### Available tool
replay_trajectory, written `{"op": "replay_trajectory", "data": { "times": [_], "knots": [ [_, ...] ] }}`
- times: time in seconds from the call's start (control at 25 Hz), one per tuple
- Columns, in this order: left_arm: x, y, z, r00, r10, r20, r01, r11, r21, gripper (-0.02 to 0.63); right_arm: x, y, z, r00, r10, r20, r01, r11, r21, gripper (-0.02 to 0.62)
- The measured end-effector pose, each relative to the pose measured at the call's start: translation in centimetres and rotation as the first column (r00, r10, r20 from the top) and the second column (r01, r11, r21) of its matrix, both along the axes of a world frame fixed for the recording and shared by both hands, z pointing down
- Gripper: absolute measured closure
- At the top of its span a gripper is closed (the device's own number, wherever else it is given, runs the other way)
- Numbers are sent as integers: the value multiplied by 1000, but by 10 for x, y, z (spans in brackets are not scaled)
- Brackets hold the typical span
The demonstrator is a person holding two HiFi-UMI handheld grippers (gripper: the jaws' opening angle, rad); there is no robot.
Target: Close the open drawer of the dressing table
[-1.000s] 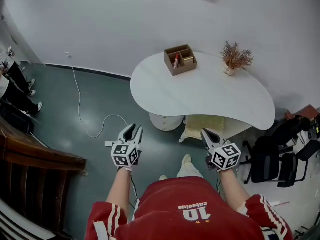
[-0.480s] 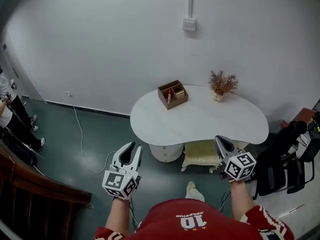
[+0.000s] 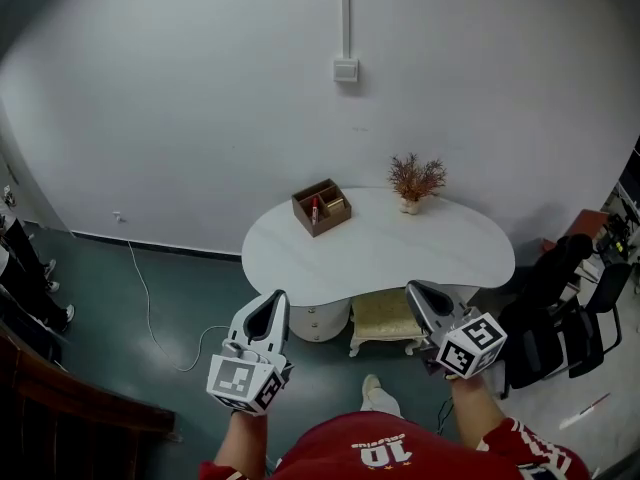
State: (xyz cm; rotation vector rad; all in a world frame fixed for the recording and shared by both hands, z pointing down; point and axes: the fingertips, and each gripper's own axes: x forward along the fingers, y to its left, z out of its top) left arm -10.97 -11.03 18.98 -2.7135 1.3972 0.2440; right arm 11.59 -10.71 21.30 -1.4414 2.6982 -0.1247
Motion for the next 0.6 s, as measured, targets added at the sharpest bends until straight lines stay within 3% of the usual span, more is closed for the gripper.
{"op": "replay_trajectory", "data": {
  "times": [0.2,0.6],
  "knots": [
    [9,15,10,999,33,-17,-33,999,-16,614,-6,18,4,999,7,-41,-6,1000,3,592],
    [1,33,29,999,11,-41,-13,999,-46,614,-12,36,16,996,29,-80,-31,999,-14,592]
  ]
}}
